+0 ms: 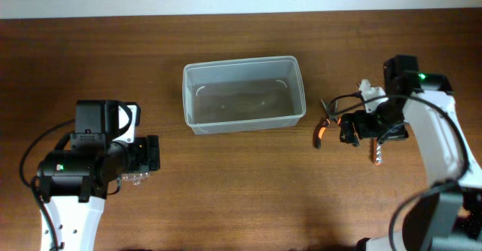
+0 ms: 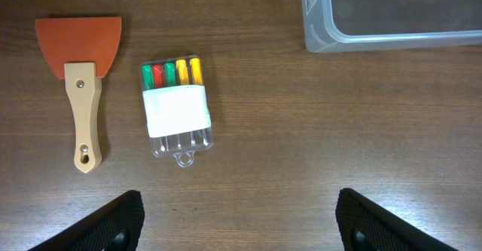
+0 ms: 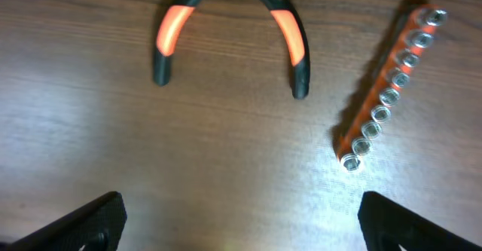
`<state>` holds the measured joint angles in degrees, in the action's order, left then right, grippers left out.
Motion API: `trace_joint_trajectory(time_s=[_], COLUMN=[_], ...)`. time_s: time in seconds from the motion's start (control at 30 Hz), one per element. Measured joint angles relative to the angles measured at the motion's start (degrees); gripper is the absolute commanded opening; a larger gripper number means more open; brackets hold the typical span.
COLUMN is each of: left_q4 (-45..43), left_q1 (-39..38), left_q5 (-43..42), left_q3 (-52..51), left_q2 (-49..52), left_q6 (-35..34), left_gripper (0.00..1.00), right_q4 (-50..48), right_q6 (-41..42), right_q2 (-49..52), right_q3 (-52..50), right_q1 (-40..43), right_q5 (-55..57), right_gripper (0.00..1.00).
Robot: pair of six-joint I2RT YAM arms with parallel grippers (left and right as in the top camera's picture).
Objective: Pack container
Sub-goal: 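Lower the right gripper onto the orange-black pliers and grasp them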
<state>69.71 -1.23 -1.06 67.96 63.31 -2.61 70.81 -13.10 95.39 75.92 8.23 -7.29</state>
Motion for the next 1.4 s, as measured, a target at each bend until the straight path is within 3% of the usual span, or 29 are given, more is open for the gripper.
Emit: trace_joint_trajectory(time_s=[0.37, 0.8, 1.4], left_q4=[-0.2, -0.33, -0.48], left_q1=[0.0, 0.0, 0.0], left_q5=[-0.02, 0.02, 0.02], left_q3=[0.0, 0.0, 0.0], left_q2=[0.0, 0.0, 0.0], left_q6=[0.0, 0.0, 0.0], left_gripper=[0.84, 0.84, 0.84], right_q4=[-10.38, -14.05, -18.64], right_q6=[-5.7, -14.4, -16.11], right_q2=[5.68, 9.05, 16.85], right_q3=[-0.09, -0.09, -0.09], right_q1=[-3.96, -4.9, -3.5], right_q5=[2.34, 2.97, 2.99], right_gripper=[0.96, 0.94, 0.89])
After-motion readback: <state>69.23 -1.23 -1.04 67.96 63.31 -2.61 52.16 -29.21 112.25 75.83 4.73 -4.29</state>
